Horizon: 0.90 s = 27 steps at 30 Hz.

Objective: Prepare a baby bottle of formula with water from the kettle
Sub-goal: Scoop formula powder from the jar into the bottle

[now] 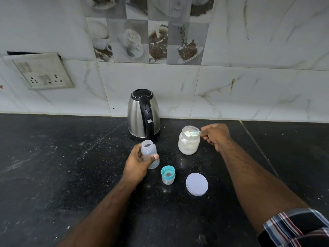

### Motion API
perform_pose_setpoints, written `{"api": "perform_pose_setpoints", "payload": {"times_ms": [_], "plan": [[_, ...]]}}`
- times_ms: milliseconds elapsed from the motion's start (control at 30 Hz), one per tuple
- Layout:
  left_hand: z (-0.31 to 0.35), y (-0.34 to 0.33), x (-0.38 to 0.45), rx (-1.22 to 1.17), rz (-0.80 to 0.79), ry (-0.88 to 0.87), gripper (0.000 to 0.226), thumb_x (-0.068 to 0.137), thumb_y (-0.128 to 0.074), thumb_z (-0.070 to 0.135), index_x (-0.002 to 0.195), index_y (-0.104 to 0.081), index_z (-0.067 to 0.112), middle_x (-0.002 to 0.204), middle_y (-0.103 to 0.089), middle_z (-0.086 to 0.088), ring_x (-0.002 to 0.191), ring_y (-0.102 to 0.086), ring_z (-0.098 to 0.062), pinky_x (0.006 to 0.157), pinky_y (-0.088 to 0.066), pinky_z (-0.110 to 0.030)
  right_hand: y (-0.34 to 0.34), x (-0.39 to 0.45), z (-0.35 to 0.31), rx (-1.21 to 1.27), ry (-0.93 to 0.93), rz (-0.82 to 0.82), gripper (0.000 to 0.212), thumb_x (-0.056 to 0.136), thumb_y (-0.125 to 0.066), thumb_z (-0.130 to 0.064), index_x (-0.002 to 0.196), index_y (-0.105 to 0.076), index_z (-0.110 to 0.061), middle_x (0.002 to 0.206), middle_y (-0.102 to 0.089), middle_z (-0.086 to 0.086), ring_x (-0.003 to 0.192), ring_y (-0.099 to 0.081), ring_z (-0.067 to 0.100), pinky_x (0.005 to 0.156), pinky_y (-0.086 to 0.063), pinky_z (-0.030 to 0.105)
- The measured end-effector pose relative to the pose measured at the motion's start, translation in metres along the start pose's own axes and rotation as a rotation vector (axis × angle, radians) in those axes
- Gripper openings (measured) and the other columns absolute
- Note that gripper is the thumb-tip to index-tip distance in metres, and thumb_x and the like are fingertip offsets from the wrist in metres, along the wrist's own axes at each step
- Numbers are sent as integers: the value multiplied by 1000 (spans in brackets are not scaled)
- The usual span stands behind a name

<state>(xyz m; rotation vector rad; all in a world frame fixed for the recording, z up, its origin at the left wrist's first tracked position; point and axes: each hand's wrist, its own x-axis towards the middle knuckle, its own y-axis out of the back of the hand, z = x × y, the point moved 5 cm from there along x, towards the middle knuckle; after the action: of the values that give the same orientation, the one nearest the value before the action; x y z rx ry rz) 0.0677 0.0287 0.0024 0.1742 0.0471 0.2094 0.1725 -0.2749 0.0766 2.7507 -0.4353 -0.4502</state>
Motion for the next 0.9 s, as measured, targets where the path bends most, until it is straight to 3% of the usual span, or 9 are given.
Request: {"api": "perform_pose_setpoints", "payload": {"times_ms": [67, 267, 333, 467, 667, 800, 900], "plan": [[2, 0, -2, 3, -1, -1, 58, 81, -88, 26, 128, -55, 33, 118, -69, 17, 101, -66, 12, 84, -49, -10, 3, 0, 4, 15, -25, 11, 17, 78, -79, 7, 90, -76, -5, 79, -76, 13, 55, -59, 12, 46, -46, 22], [5, 1, -6, 13, 1, -8, 57, 81, -87, 26, 127, -54, 36, 118, -68, 18, 106, -65, 5, 83, -48, -12, 3, -2, 9, 24, -45, 45, 16, 80, -75, 9, 90, -76, -3, 80, -76, 15, 55, -60, 13, 49, -49, 23], [5, 2, -7, 16, 1, -12, 57, 81, -88, 27, 126, -54, 36, 119, -68, 16, 109, -65, 2, 87, -49, -16, 3, -3, 4, -32, 14, 78, 14, 79, -76, 4, 89, -77, -5, 80, -76, 13, 59, -63, 15, 51, -50, 25], [3, 4, -8, 7, 7, -5, 59, 80, -88, 29, 127, -54, 36, 121, -68, 15, 111, -65, -2, 97, -52, -27, -7, -7, -15, -288, 241, 107, 13, 82, -72, -5, 88, -79, -13, 92, -78, 3, 86, -70, 19, 75, -51, 25], [2, 8, -8, 14, -1, 1, 67, 79, -88, 31, 137, -54, 29, 131, -67, 10, 120, -64, -9, 107, -51, -38, -33, -11, -23, -527, 373, 91, 19, 88, -66, -5, 98, -79, -15, 105, -77, 8, 97, -71, 27, 82, -58, 33], [3, 11, -8, 17, 5, 5, 67, 79, -88, 31, 136, -54, 31, 130, -67, 12, 120, -63, -8, 108, -50, -38, -41, -8, -19, -447, 328, 45, 11, 87, -77, -11, 98, -80, -13, 107, -77, 9, 101, -70, 26, 88, -57, 34], [3, 12, -8, 17, 8, 2, 66, 79, -88, 30, 136, -55, 30, 129, -67, 12, 119, -64, -7, 108, -51, -38, -36, -5, -14, -297, 240, 40, 12, 82, -83, -12, 93, -80, -12, 102, -77, 8, 95, -70, 22, 83, -55, 32]]}}
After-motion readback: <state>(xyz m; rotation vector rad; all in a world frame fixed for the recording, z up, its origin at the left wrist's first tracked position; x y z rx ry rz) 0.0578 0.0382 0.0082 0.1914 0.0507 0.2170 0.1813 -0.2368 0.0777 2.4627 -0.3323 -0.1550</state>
